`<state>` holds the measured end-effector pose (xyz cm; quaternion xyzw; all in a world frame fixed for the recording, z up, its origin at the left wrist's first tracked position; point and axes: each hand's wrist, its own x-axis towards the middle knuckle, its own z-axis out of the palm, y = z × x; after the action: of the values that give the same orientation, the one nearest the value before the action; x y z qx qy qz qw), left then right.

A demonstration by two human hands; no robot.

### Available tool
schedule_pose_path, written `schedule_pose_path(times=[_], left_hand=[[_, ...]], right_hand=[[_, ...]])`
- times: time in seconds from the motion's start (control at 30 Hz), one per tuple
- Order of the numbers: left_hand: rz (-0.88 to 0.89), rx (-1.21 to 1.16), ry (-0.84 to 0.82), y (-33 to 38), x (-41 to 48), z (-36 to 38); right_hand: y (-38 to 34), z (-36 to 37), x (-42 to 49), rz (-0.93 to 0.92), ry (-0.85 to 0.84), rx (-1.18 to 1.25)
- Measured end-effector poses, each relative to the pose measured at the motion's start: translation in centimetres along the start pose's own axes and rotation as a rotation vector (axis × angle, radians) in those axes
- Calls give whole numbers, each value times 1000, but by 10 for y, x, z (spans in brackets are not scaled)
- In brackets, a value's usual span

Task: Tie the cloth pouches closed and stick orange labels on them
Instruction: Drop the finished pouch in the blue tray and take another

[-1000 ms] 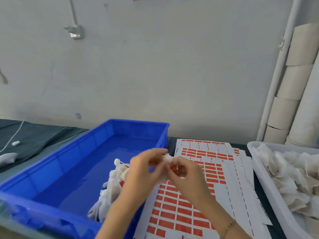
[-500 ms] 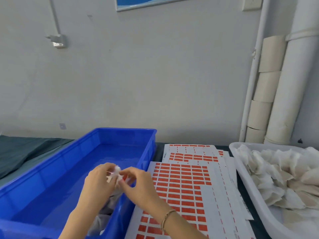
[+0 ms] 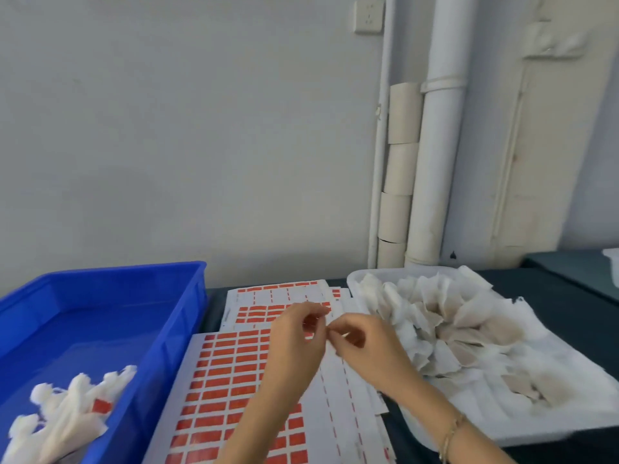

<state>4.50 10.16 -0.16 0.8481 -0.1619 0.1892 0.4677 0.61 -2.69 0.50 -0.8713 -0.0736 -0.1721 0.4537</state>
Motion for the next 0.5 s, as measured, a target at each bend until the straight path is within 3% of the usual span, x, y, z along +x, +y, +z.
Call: schedule_pose_path(times=[0.23, 0.5], left_hand=[[-70, -17, -166, -4, 46, 84], [-27, 138, -314, -13, 94, 116]], right_hand=[[81, -61, 42, 231, 207, -179], [126, -41, 97, 297, 242, -242]])
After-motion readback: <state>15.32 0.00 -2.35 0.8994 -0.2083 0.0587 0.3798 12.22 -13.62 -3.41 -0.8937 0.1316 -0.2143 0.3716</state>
